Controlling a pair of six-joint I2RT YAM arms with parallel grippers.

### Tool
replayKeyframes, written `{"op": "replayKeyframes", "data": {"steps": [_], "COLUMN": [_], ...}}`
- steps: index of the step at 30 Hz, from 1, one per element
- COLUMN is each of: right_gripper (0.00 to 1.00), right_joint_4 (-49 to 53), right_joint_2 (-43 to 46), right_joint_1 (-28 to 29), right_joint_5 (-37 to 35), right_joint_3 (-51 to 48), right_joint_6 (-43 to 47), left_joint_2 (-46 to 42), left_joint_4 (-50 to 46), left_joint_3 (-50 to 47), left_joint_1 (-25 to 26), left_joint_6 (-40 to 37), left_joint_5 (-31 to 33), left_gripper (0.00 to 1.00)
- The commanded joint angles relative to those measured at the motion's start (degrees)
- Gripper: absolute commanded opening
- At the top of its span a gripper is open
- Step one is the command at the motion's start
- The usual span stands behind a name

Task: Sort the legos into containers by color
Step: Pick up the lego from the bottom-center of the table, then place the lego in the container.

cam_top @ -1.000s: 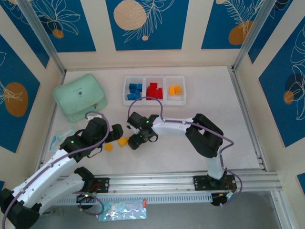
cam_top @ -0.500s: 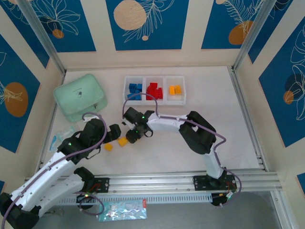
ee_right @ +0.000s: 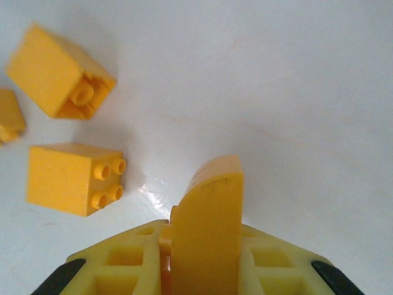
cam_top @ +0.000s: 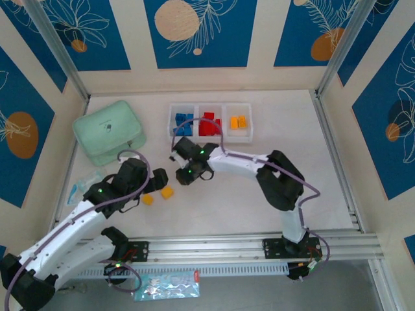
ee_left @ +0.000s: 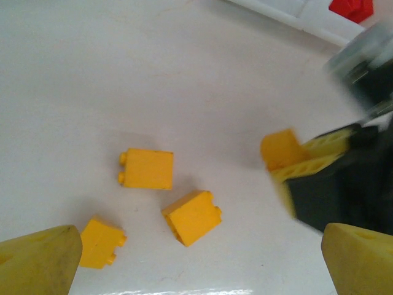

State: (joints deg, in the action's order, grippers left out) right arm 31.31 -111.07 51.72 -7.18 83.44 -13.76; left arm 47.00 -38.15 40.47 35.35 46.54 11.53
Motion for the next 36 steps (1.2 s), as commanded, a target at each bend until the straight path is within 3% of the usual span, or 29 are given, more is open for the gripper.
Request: {"op": "replayKeyframes", "data": {"steps": [1, 8, 14, 22, 26, 31, 36], "right_gripper": [0.14, 0.14, 0.14, 0.15, 0.25, 0.46, 0.52], "right_joint_4": [2.2, 4.7, 4.5, 6.9, 8.5, 7.6, 6.8], "right_joint_2": [6.4, 7.1, -0.5, -14.0, -17.2, -14.1, -6.7], "right_joint_1": [-5.4, -21.0, -27.5, -31.6, -32.4, -31.9, -29.7], "right_joint_5": [1.2, -1.2, -6.5, -11.7, -11.1, -11.0, -10.6], "right_joint_3": [0.2, 4.5, 13.2, 27.7, 32.0, 29.9, 22.4], "right_joint_6": [-4.3, -8.0, -4.7, -3.7, -3.3, -2.9, -3.1], "left_joint_2": [3.1, 15.0, 23.2, 27.6, 27.5, 25.2, 21.5], "left_joint_4": [4.9, 14.8, 21.0, 26.6, 25.6, 24.3, 21.6], "left_joint_3": [2.5, 6.2, 9.9, 12.0, 12.2, 11.4, 10.3], "left_joint_1": [-0.5, 0.4, 1.6, 1.6, 1.5, 1.3, 0.7], "left_joint_6": [-2.7, -5.8, -7.6, -7.2, -7.3, -7.4, -7.4], "left_joint_5": [-4.9, -11.7, -13.2, -14.3, -13.0, -11.4, -9.7], "left_gripper": [1.00, 1.00, 1.00, 1.00, 1.00, 1.00, 1.00]}}
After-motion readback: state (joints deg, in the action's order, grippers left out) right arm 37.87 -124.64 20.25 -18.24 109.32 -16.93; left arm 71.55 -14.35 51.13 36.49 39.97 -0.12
